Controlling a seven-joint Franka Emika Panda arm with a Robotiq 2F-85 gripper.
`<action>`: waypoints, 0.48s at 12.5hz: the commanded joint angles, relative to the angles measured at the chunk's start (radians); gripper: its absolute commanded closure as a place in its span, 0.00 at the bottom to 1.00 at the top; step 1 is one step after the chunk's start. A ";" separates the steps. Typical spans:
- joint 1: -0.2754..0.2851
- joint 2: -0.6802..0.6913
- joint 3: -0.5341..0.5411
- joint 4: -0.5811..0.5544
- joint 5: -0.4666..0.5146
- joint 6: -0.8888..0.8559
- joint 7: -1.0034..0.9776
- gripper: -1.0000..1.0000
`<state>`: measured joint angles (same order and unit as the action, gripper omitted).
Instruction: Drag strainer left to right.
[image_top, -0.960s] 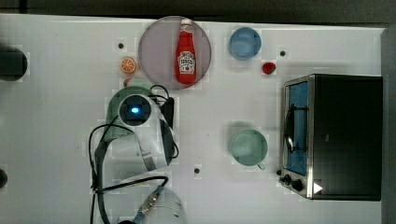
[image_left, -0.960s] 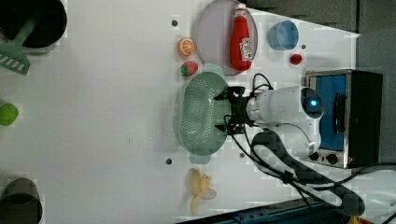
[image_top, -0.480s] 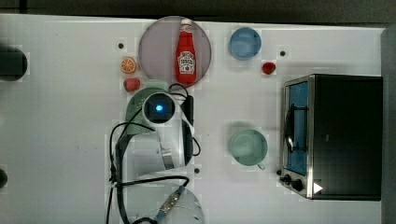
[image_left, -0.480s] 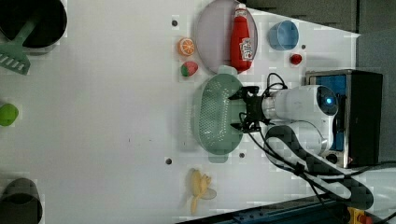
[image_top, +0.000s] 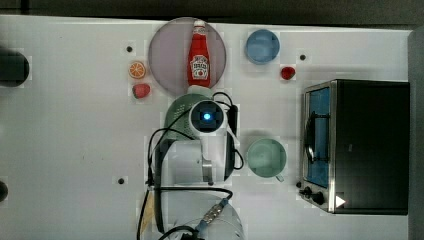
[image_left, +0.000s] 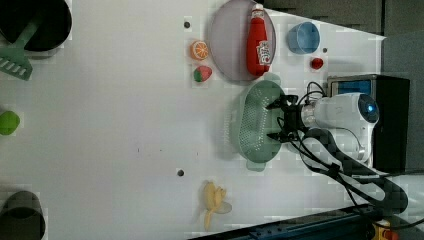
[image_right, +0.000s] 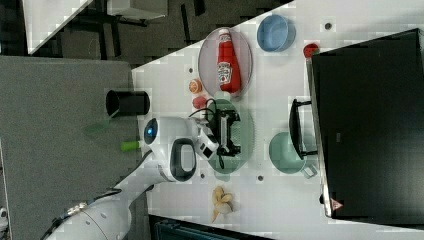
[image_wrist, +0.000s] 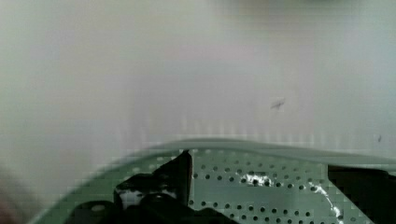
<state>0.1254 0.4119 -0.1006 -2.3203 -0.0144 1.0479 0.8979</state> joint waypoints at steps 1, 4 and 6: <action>-0.007 -0.012 -0.017 0.005 0.003 -0.008 -0.134 0.00; -0.005 -0.026 -0.012 0.011 0.003 0.028 -0.247 0.00; -0.003 -0.078 0.024 0.015 0.003 0.025 -0.273 0.00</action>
<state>0.1172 0.3982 -0.1076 -2.3496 0.0059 1.0898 0.7061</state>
